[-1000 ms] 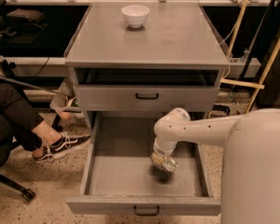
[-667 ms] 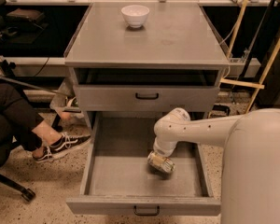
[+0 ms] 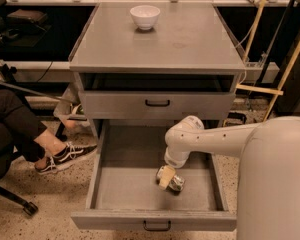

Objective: Place 7up can into middle drawer

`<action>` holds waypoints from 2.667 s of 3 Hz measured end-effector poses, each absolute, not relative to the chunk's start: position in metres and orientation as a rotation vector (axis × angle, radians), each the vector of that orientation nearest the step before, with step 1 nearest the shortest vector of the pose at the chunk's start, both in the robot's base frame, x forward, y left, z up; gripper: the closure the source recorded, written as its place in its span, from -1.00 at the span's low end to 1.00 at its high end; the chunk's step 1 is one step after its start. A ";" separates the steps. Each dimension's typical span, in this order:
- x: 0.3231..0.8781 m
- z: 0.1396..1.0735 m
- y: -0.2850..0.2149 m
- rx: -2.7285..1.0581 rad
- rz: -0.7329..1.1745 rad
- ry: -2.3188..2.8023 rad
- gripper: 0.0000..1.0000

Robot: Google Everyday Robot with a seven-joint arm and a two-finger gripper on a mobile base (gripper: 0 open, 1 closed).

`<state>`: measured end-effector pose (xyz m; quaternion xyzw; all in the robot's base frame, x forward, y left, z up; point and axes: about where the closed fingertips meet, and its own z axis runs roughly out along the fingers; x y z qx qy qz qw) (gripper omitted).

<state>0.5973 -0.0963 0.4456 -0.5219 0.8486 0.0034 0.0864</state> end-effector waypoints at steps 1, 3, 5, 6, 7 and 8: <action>0.590 0.460 -0.088 -1.553 -0.058 2.536 -1.00; 0.518 0.574 0.015 -1.853 -0.563 2.299 -1.00; 0.516 0.619 0.016 -1.736 -0.671 2.307 -1.00; 0.521 0.620 0.008 -1.755 -0.638 2.314 -1.00; 0.557 0.664 -0.069 -1.515 -0.492 2.459 -1.00; 0.562 0.712 -0.204 -1.183 -0.403 2.678 -1.00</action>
Offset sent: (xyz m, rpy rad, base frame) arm -0.0851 0.0981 0.2443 -0.4418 -0.2813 -0.2836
